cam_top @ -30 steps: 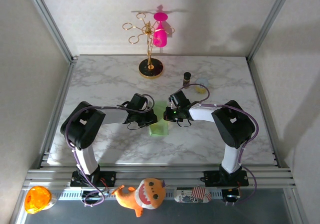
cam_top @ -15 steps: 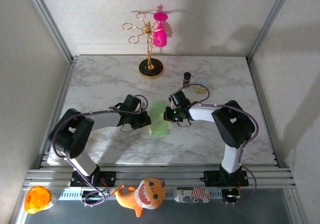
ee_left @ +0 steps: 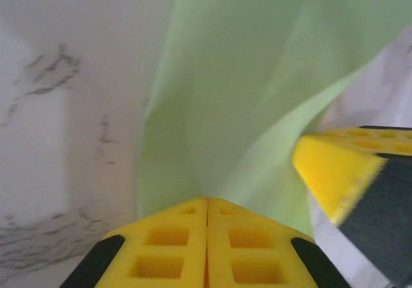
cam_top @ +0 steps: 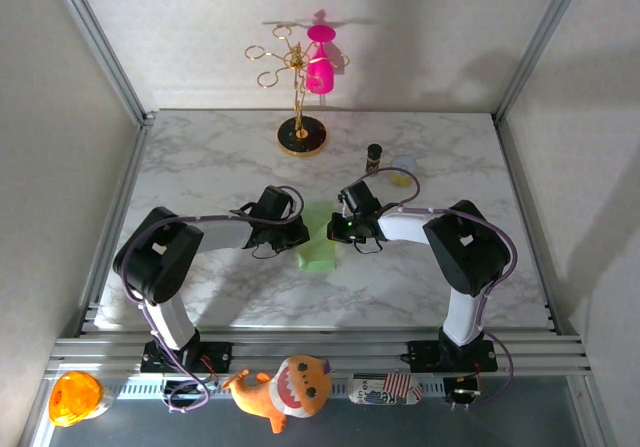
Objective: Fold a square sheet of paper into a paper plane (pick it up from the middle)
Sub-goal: First fold the square sheet of paper in half at the center of the table.
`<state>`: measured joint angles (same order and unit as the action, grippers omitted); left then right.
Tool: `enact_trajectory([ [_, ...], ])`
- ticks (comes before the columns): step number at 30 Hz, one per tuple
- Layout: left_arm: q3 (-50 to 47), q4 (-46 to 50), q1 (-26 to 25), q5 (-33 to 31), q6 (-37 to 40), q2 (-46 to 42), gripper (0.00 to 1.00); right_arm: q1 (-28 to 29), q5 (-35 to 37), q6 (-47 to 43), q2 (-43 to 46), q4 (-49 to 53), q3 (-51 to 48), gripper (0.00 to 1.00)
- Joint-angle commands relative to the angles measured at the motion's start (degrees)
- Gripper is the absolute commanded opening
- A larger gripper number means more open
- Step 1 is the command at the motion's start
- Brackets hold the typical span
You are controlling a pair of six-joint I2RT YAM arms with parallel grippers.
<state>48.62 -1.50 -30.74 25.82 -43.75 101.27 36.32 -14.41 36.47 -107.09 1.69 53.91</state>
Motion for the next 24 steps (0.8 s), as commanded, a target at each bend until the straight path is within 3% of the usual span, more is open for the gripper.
enact_trajectory([
  [1,-2.54,1.48,1.52,-2.47,0.70,0.31,0.07,-0.71,14.41,-0.33,-10.32,16.32,-7.22,0.04],
  [8,-5.05,6.99,6.39,-3.57,4.89,-5.46,0.08,-0.72,14.87,-0.53,-10.40,16.32,-7.33,0.04],
  [14,-2.67,-0.78,2.13,5.50,0.57,-7.50,0.10,-0.71,14.62,-0.43,-10.55,16.05,-7.15,0.04],
  [18,-0.46,-1.10,-0.82,6.08,-0.41,-4.52,0.10,-0.68,14.65,-0.39,-10.60,16.10,-7.24,0.04],
  [24,-2.28,-0.50,-1.12,5.91,0.24,-0.38,0.09,-0.72,14.75,-0.61,-10.81,16.04,-7.33,0.04],
])
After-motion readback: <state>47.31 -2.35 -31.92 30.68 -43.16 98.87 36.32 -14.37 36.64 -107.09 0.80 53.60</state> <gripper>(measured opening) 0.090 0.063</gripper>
